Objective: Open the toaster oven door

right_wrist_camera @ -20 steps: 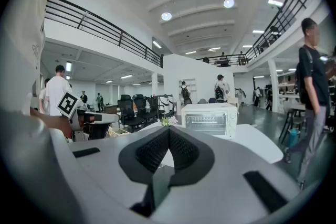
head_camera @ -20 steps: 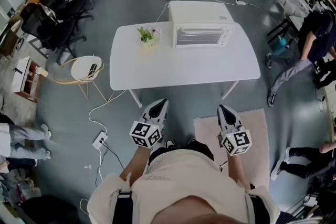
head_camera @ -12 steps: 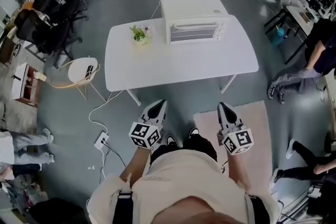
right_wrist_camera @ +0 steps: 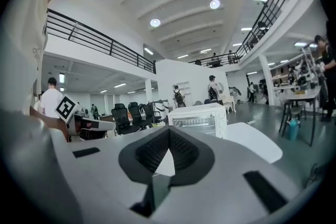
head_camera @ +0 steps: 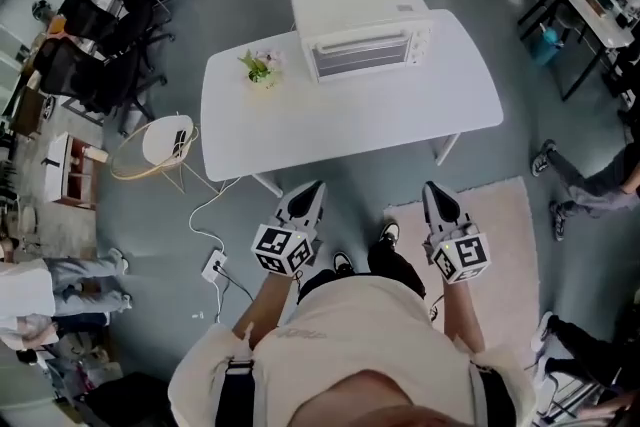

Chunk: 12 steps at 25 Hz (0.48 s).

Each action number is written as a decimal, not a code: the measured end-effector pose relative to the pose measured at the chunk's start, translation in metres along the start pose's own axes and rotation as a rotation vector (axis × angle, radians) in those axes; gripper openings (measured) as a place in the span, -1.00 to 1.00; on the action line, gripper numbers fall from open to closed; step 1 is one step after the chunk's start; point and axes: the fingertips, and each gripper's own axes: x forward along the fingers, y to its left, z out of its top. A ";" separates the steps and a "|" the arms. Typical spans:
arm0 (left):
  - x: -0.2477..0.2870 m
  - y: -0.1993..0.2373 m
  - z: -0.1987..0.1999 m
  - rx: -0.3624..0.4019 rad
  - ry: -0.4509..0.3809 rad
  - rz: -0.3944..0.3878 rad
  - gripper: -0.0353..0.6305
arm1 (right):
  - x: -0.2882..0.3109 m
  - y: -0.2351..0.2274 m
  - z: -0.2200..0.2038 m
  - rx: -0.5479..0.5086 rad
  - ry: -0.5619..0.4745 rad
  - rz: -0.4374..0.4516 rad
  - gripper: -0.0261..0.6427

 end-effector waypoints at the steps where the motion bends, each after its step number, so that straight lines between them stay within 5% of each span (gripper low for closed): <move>1: 0.008 -0.001 0.006 0.010 0.000 0.000 -0.83 | 0.005 -0.007 0.003 -0.004 -0.006 0.003 -0.90; 12: 0.089 -0.011 0.040 0.052 -0.033 0.056 -0.83 | 0.039 -0.088 0.013 -0.001 -0.032 0.050 -0.90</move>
